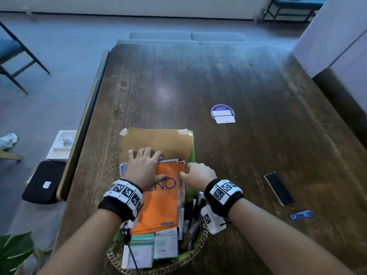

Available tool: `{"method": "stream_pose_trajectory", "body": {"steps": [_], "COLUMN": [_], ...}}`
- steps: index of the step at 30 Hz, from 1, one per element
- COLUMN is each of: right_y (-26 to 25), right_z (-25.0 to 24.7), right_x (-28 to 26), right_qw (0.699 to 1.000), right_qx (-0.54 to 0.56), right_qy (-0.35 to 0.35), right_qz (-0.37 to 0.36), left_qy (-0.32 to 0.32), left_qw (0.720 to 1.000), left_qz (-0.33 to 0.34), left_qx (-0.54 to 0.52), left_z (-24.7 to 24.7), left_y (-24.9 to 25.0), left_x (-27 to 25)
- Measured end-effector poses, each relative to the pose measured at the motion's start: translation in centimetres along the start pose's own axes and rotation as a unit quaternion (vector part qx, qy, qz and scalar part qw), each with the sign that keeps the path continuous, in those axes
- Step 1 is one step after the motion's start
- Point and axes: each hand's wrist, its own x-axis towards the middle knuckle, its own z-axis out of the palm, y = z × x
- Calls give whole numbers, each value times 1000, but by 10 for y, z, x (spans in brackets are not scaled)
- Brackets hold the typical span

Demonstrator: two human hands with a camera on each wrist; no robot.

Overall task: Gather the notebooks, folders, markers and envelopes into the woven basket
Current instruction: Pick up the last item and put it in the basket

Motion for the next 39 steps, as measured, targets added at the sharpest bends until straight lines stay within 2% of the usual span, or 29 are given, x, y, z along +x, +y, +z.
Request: {"method": "stream_pose_trajectory", "body": {"steps": [4,7,13,16,20,26,30,33,36,39], "right_y": [26,58,141,187,255,335,370,383,387,391], "right_z": [-6,-14,-32,-38,-36,-25,-18,-9,-2,-11], "right_x": [-25,-43,-74,-89,-97,-73,-33,-8,4,6], "right_qw": [999,996,982,971,962,963,969,973,981,987], "right_qx": [51,74,125,151,134,106,76,55,7,24], "right_qy": [12,31,79,103,125,92,49,3,6,-18], "right_qz": [13,46,120,155,201,229,230,225,194,157], "left_qy": [106,133,23,-20,-57,-166,-224,-236,-219,-233], "left_qw": [989,969,943,935,925,930,936,942,952,953], "left_qz": [70,136,233,268,308,261,216,186,184,166], "left_qx": [-82,-157,-237,-232,-216,-197,-165,-151,-107,-102], "left_z": [0,-13,-27,-31,-27,4,34,58,77,78], "left_y": [27,63,154,205,275,362,392,402,406,414], "left_x": [-9,-10,11,23,41,74,97,107,115,122]}}
